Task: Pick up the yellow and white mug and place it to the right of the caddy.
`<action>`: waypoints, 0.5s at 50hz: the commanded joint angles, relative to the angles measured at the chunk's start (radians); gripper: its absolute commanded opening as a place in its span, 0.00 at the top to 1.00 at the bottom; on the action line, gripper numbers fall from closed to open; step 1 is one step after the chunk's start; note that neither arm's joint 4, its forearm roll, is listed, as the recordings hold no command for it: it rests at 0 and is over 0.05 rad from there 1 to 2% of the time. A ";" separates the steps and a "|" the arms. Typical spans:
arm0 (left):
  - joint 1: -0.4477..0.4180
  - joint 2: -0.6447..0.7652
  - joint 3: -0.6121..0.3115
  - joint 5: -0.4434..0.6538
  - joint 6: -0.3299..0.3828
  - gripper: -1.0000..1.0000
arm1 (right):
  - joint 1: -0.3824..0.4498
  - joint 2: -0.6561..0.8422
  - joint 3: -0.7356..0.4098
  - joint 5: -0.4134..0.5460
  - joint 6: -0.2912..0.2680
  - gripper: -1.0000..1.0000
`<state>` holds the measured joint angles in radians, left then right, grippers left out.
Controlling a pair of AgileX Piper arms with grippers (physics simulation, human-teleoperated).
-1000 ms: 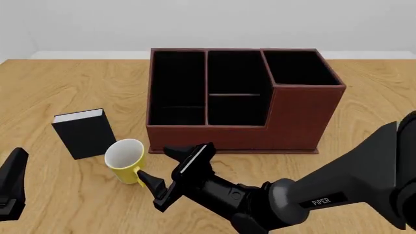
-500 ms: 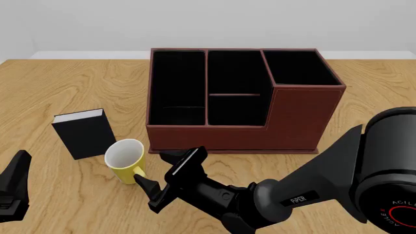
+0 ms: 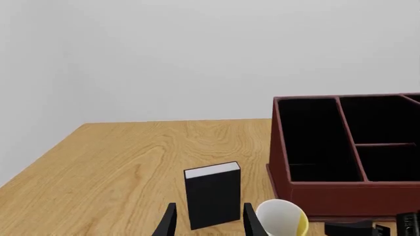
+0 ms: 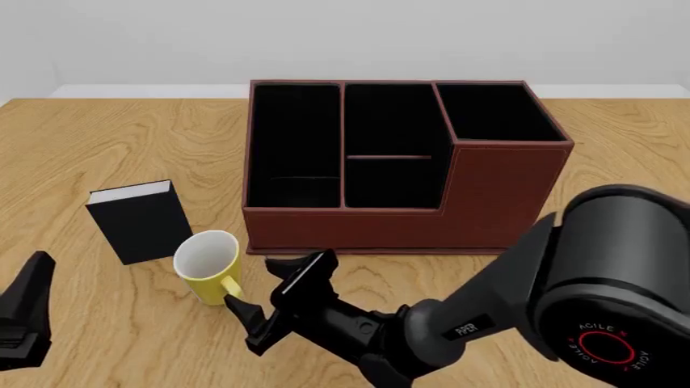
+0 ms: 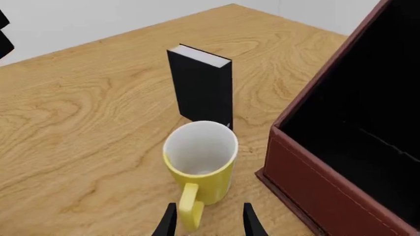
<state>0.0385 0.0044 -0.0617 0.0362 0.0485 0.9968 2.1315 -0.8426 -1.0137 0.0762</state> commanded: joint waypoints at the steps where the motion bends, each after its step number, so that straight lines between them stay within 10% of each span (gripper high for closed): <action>1: -0.004 0.002 0.009 -0.009 -0.002 0.00 | -0.003 0.018 -0.017 0.010 0.004 0.00; 20: -0.002 0.004 0.013 -0.012 -0.006 0.00 | -0.001 0.048 -0.043 0.016 0.006 0.00; 21: -0.002 0.004 0.014 -0.013 -0.006 0.00 | -0.001 0.049 -0.043 0.017 0.008 1.00; 25: -0.004 0.004 0.019 -0.015 -0.008 0.00 | -0.005 0.049 -0.042 0.018 0.009 1.00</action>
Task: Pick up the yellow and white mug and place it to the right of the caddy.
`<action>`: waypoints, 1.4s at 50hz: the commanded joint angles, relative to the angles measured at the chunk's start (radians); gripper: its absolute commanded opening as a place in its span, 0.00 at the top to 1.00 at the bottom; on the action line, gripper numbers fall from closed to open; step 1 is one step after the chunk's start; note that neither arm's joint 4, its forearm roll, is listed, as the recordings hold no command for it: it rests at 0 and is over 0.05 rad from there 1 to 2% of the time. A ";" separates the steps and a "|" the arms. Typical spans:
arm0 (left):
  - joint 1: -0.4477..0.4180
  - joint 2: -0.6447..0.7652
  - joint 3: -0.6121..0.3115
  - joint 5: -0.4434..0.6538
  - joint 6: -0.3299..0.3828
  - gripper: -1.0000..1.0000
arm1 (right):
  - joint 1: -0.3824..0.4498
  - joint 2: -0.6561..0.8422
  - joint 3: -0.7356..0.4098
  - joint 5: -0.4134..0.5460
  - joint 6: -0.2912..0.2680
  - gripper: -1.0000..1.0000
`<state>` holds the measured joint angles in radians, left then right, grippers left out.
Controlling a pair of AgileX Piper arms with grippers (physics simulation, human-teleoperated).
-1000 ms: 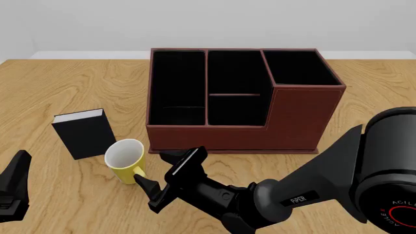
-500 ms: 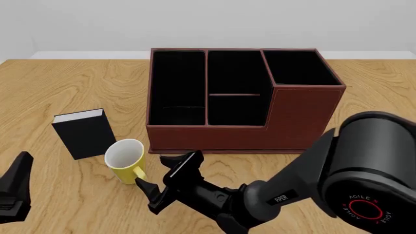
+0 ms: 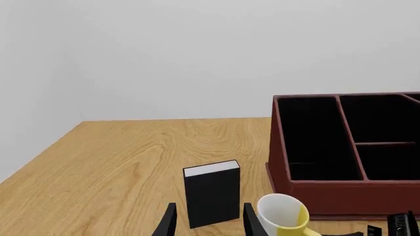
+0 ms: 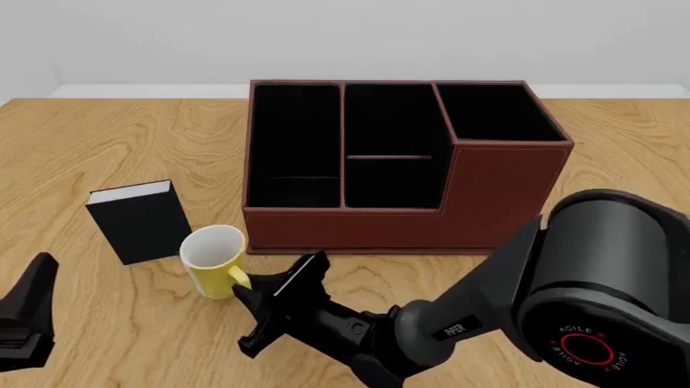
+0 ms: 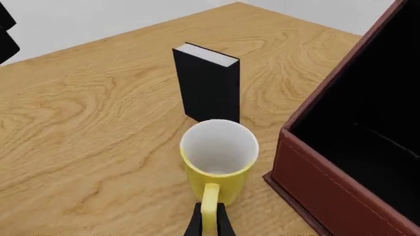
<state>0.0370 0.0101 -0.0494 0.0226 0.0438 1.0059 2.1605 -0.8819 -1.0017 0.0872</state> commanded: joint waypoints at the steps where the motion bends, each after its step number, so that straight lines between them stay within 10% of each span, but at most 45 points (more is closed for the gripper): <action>1: -0.003 -0.003 0.008 -0.001 -0.003 0.00 | -0.013 0.021 -0.004 0.006 -0.002 1.00; 42: -0.015 -0.006 -0.023 0.022 -0.004 0.00 | 0.016 -0.139 0.183 -0.081 -0.141 1.00; 70: -0.029 -0.008 -0.095 0.061 0.001 0.00 | -0.078 -0.675 0.507 -0.080 -0.185 1.00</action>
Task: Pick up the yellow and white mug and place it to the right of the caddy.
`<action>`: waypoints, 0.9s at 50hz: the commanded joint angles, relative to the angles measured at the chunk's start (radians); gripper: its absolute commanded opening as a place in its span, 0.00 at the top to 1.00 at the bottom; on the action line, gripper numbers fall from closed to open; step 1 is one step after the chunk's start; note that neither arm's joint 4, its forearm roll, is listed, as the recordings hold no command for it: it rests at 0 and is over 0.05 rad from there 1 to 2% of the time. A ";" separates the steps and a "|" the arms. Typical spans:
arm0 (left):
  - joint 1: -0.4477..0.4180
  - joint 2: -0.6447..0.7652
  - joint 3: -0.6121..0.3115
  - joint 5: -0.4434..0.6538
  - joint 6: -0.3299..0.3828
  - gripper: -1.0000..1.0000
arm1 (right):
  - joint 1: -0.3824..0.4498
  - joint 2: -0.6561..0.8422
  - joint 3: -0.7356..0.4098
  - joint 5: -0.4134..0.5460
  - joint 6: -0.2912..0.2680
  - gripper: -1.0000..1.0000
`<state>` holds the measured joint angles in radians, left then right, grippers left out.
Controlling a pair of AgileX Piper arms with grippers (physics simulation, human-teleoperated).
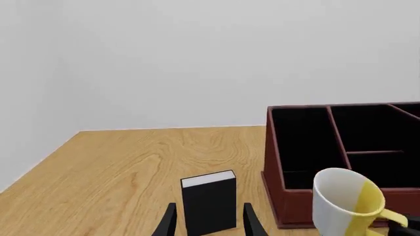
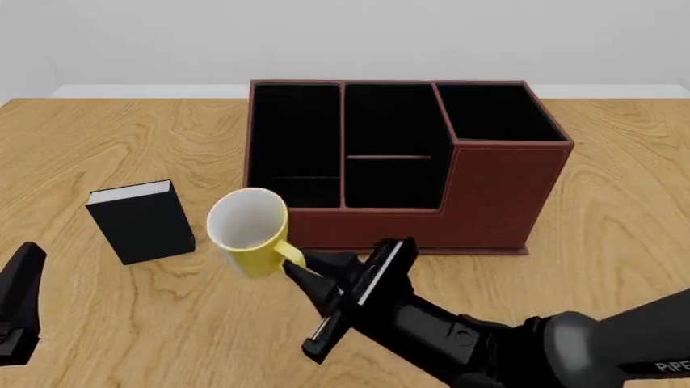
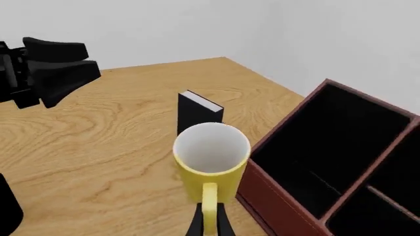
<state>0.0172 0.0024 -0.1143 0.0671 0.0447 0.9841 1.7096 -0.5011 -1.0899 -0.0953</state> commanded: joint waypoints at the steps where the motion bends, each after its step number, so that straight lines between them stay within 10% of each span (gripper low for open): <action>1: -0.010 -0.001 -0.031 0.017 0.001 0.00 | -0.061 -0.251 0.135 0.019 -0.003 1.00; 15: -0.052 0.001 -0.041 0.023 -0.005 0.00 | -0.187 -0.659 0.192 0.267 -0.006 1.00; 45: -0.081 0.001 -0.027 0.011 0.003 0.00 | -0.416 -1.014 0.168 0.592 -0.050 1.00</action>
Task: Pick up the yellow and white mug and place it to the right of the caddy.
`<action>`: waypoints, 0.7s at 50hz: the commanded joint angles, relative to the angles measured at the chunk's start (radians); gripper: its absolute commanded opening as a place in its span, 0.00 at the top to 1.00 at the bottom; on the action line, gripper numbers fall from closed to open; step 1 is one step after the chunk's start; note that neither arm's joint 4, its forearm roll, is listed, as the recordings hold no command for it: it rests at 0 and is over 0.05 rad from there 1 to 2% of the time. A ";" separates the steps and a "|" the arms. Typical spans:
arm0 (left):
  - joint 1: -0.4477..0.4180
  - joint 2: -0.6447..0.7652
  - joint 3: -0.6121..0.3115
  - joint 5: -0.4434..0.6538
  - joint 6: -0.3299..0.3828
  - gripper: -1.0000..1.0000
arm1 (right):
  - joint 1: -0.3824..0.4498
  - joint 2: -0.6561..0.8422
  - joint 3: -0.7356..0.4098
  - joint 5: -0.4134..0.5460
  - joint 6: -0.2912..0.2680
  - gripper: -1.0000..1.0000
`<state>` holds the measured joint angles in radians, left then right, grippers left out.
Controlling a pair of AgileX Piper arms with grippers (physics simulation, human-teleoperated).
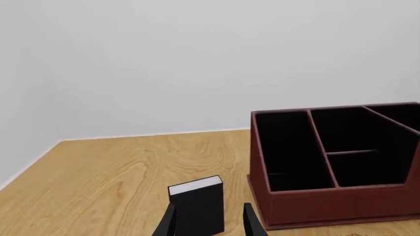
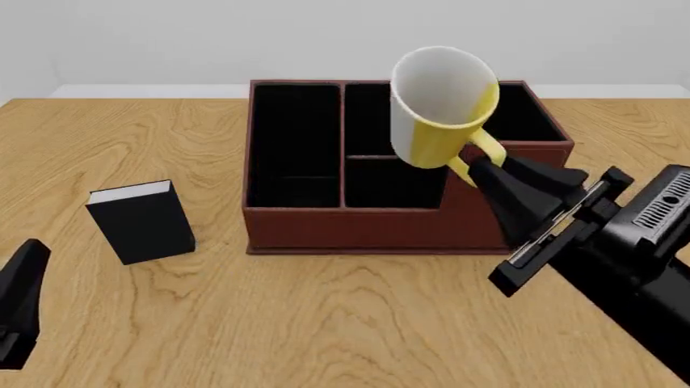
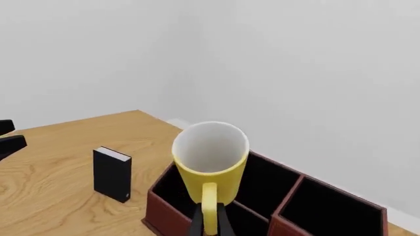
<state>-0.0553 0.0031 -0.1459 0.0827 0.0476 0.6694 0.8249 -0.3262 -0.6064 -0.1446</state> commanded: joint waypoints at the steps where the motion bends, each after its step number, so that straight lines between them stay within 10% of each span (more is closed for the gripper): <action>1: -0.009 0.000 0.004 -0.004 0.001 0.00 | -0.112 -0.133 -0.005 0.115 -0.008 1.00; 35: -0.029 0.000 0.018 -0.007 0.004 0.00 | -0.397 -0.332 -0.021 0.298 0.011 1.00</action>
<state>-0.0810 0.0028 -0.1377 0.0807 0.0513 0.3511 0.5218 -0.3418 -0.3275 -0.1546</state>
